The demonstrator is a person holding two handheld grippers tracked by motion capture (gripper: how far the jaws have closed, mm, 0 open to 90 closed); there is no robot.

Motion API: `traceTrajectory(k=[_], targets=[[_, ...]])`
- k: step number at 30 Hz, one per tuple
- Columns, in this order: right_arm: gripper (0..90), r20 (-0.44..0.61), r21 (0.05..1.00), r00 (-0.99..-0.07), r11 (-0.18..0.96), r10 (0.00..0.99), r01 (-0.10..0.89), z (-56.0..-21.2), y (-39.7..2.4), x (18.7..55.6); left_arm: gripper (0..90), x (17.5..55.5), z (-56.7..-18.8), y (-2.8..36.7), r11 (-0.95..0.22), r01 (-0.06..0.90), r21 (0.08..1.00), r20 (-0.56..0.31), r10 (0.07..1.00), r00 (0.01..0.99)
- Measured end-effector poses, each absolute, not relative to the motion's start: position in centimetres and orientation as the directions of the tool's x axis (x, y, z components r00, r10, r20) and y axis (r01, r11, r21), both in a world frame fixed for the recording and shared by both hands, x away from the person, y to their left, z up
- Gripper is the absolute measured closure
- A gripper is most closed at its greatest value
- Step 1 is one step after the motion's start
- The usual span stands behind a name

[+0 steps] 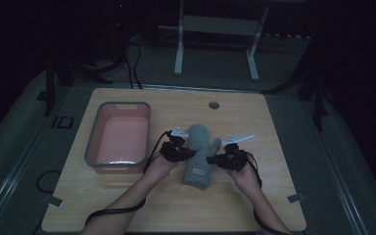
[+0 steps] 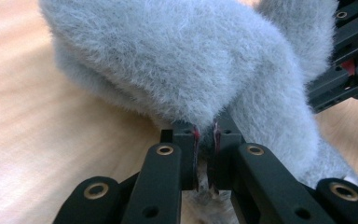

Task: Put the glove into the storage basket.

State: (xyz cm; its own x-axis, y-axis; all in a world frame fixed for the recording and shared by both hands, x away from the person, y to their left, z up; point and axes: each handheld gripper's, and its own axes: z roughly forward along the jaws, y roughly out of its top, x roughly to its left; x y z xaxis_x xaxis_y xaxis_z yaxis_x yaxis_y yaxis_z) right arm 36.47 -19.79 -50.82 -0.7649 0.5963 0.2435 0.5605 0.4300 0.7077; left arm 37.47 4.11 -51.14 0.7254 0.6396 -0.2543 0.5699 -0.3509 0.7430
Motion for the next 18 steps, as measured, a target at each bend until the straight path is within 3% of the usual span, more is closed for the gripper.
traceTrajectory(k=[18], targets=[[83.2, 0.195, 0.784, -0.823, 0.420, 0.533, 0.458, -44.5, -16.6, 37.0, 84.7, 36.7, -44.2, 8.4, -0.338, 0.497, 0.799, -0.171, 0.666, 0.726]])
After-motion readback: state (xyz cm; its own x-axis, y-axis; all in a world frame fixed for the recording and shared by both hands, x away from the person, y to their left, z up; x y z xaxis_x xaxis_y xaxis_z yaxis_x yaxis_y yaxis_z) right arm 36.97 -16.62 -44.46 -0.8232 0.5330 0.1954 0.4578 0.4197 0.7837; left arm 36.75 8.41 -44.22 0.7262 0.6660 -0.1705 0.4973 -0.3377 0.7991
